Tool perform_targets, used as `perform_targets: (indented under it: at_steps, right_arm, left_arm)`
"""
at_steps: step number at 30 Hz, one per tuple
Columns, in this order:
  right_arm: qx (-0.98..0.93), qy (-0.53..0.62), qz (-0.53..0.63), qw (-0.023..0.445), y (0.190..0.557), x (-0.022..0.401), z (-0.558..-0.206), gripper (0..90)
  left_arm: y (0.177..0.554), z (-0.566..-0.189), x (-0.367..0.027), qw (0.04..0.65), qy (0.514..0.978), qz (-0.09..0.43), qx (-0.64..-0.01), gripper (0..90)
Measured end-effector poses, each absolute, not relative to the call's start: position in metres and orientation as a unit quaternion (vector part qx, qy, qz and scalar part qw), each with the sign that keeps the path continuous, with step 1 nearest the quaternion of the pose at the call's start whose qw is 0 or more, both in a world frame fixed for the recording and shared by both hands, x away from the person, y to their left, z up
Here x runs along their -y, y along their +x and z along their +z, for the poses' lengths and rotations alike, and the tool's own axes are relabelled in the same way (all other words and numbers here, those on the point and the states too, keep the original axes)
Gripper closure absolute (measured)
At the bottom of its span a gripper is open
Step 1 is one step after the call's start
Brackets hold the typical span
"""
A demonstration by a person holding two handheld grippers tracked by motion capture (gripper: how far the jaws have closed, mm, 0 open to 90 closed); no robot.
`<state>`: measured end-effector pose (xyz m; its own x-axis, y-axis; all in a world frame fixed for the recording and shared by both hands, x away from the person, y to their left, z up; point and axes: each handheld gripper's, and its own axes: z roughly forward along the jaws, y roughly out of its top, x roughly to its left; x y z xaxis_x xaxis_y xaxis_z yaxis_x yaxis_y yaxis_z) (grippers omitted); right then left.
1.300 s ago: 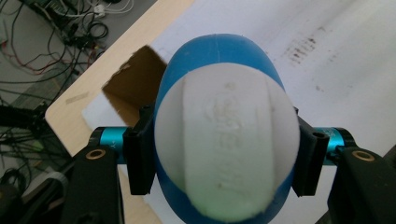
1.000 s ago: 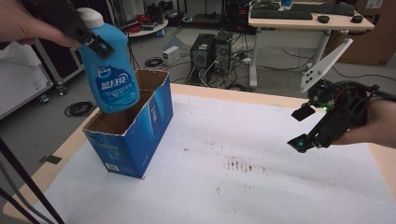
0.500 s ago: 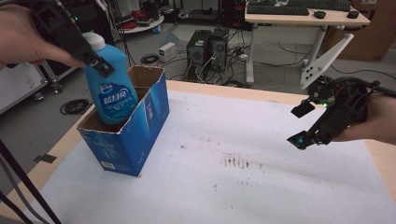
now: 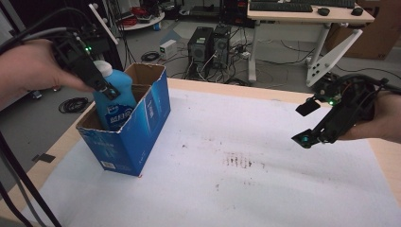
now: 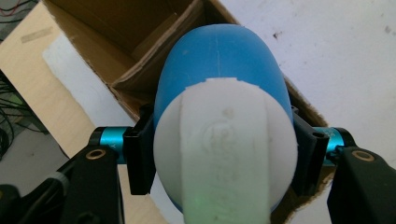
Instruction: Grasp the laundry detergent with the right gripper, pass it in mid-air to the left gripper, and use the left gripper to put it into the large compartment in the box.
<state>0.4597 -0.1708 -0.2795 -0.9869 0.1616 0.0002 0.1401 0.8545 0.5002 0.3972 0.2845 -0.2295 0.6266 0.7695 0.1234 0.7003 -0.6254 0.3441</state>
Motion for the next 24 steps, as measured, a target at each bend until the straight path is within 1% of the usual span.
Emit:
perform_targets:
  at_steps: [13,24]
  right_arm:
    - [-0.963,0.080,0.258,0.021,0.461,0.173,-0.280,12.5]
    - [-0.963,0.080,0.255,0.021,0.461,0.174,-0.281,12.6]
  left_arm:
    - [0.402,-0.264,-0.279,0.111,0.905,0.113,-0.395,38.3]
    - [0.404,-0.280,-0.280,0.107,0.906,0.106,-0.396,38.3]
